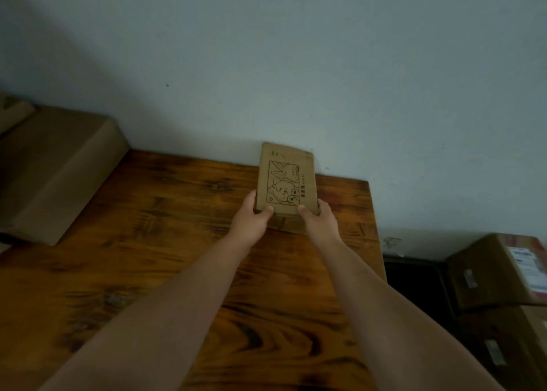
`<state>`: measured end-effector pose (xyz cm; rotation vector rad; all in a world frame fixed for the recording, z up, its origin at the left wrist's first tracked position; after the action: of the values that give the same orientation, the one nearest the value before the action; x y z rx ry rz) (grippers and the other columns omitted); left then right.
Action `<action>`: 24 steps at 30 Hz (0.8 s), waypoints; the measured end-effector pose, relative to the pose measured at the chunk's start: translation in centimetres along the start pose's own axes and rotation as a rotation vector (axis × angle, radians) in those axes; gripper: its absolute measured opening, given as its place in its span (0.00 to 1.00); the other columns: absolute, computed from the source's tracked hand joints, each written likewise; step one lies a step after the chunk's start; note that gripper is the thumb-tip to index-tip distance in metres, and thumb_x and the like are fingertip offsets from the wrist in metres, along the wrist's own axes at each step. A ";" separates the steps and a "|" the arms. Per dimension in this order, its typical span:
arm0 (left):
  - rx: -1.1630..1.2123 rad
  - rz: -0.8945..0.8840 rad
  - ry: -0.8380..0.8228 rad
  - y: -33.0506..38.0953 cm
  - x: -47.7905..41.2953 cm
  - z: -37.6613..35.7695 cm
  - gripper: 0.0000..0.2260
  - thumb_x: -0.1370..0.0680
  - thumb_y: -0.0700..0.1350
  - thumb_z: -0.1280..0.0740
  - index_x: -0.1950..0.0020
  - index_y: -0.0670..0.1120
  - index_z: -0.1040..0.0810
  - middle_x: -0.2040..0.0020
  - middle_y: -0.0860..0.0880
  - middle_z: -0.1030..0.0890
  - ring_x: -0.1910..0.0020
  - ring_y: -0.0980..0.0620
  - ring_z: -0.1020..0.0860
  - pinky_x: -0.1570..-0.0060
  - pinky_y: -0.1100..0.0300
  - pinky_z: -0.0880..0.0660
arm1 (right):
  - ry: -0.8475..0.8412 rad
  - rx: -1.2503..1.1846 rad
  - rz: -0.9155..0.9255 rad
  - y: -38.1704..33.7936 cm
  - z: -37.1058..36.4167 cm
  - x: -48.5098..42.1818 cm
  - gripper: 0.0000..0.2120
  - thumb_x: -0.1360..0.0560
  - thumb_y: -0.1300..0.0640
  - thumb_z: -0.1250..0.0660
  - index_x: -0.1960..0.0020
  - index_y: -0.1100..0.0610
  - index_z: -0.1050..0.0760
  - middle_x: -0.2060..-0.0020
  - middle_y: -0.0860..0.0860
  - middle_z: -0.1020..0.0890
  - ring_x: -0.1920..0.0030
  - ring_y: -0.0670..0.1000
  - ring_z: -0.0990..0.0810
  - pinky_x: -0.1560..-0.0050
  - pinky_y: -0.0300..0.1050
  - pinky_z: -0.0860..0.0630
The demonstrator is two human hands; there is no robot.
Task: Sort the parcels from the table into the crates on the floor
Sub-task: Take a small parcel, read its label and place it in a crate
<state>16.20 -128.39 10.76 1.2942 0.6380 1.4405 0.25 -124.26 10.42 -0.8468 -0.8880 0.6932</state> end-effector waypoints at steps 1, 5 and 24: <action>0.010 -0.006 -0.003 0.0 0.3 0.1 0.24 0.21 0.46 0.38 0.26 0.55 0.40 0.30 0.51 0.30 0.31 0.48 0.33 0.35 0.48 0.35 | 0.000 -0.005 -0.001 0.1 0.0 0.2 0.22 0.21 0.53 0.37 0.29 0.53 0.35 0.38 0.49 0.24 0.40 0.50 0.26 0.43 0.46 0.29; 0.035 -0.036 -0.002 0.4 2.1 0.9 0.24 0.20 0.48 0.39 0.25 0.55 0.41 0.29 0.50 0.32 0.30 0.47 0.34 0.33 0.46 0.35 | 0.022 -0.054 0.028 -0.2 0.5 1.8 0.23 0.23 0.54 0.35 0.29 0.53 0.36 0.42 0.45 0.24 0.45 0.46 0.27 0.48 0.41 0.27; 0.350 0.220 -0.160 1.3 17.7 9.0 0.11 0.28 0.57 0.31 0.54 0.53 0.27 0.51 0.45 0.23 0.48 0.42 0.24 0.47 0.46 0.24 | -0.006 -0.058 0.210 -3.8 2.3 21.3 0.27 0.23 0.41 0.38 0.27 0.47 0.38 0.35 0.47 0.27 0.40 0.49 0.26 0.41 0.54 0.24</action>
<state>26.52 -114.74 21.00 1.7816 0.6763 1.4228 8.80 -108.24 22.44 -0.9993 -0.8348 0.8558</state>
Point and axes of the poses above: each hand's wrist, its own x-axis away from the middle knuckle, its own z-axis out of the back of the hand, y = z × x, the point moved 7 cm from there along -x, towards the middle knuckle
